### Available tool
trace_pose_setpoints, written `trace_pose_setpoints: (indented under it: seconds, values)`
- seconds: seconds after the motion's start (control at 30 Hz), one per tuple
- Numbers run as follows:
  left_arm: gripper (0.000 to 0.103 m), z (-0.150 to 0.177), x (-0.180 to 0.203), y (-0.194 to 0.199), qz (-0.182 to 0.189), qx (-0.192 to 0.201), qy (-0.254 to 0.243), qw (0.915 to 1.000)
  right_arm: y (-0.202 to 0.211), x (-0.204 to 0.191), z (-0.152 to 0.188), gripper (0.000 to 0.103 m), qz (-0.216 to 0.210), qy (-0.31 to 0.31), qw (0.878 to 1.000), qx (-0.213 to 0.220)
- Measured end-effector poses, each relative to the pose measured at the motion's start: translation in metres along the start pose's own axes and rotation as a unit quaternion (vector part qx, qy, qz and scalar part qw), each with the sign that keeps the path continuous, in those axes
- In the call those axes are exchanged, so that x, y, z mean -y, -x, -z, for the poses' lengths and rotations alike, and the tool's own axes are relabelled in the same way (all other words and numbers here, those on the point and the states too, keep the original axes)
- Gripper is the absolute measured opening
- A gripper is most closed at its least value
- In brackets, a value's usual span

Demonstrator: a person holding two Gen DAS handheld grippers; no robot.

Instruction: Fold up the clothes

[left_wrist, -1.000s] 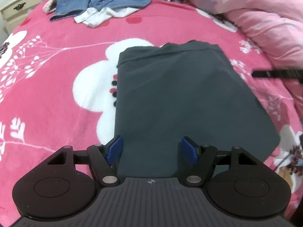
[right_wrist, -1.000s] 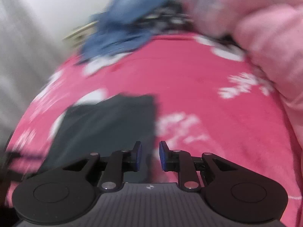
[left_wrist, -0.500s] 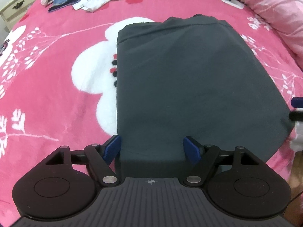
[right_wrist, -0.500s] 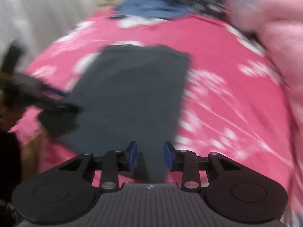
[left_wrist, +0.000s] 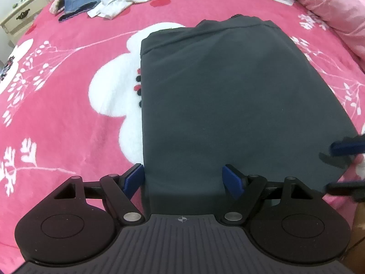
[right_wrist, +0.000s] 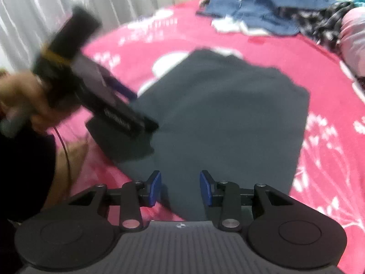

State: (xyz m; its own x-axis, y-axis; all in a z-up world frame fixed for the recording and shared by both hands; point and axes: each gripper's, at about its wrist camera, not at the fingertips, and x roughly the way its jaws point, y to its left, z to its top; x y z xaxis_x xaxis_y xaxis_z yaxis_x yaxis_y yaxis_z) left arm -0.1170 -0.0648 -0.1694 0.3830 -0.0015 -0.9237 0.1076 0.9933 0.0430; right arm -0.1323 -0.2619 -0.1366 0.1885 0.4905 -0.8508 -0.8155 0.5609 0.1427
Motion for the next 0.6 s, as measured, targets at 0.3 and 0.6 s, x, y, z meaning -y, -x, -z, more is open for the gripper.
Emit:
trace_pose_setpoints:
  seconds: [0.3,0.6]
  values:
    - [0.079,-0.001,0.001,-0.001,-0.010,-0.001,-0.010,0.9999,-0.008,-0.018,0.001,0.041,0.006,0.014,1.000,-0.014]
    - [0.080,-0.001,0.002,-0.001,-0.015,0.002,-0.015,0.9998,-0.019,-0.032,0.005,0.041,-0.020,0.025,0.999,-0.033]
